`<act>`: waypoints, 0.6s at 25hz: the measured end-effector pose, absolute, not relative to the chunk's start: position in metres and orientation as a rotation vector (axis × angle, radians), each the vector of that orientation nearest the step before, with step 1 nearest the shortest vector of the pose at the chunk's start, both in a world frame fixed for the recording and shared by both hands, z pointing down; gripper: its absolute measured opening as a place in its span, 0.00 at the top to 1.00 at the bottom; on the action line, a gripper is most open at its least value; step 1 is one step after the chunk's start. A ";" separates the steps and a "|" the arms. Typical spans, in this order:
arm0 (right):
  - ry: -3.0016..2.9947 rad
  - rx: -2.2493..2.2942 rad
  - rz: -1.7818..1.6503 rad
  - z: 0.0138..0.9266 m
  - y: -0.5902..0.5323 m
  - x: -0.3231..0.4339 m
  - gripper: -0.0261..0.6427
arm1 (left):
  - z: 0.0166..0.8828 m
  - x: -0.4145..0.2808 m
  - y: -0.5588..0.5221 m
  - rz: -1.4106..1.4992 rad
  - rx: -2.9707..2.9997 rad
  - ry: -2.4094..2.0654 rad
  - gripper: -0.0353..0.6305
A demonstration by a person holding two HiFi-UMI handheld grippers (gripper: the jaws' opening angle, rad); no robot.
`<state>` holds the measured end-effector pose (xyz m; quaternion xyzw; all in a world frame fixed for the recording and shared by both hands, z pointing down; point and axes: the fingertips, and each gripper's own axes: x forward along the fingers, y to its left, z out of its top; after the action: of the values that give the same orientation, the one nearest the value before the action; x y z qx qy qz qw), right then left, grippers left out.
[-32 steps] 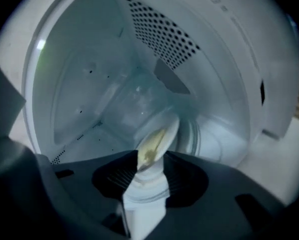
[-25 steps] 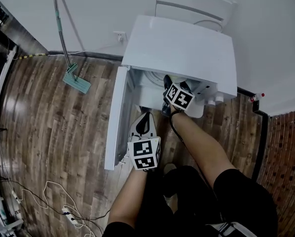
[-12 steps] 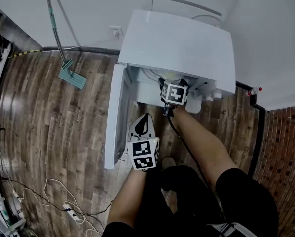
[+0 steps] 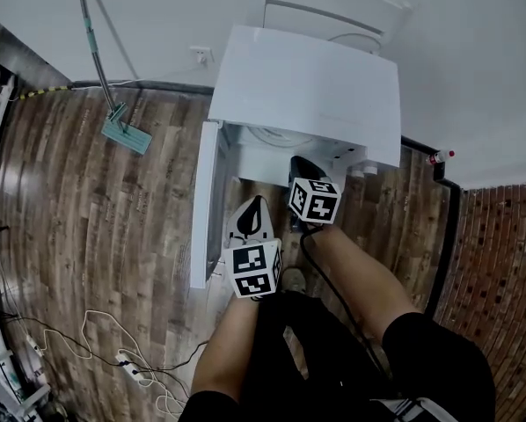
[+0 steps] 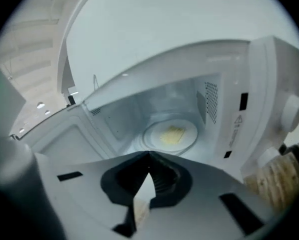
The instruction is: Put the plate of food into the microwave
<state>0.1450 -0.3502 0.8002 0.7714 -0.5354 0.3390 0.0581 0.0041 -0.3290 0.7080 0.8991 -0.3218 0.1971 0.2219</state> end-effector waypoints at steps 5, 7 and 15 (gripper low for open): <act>-1.791 2.312 0.918 0.704 -0.319 0.120 0.94 | 0.653 0.013 -0.324 0.554 2.507 -0.853 0.95; -1.850 2.286 0.893 0.664 -0.308 0.112 0.94 | 0.628 0.014 -0.321 0.533 2.504 -0.836 0.95; -1.867 2.305 0.762 0.527 -0.263 0.101 0.94 | 0.531 0.015 -0.305 0.566 2.477 -0.786 0.95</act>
<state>0.1014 -0.2632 0.5266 0.7521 -0.6090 0.2487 0.0395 0.0153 -0.3047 0.5310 0.9044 -0.2871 0.2066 0.2387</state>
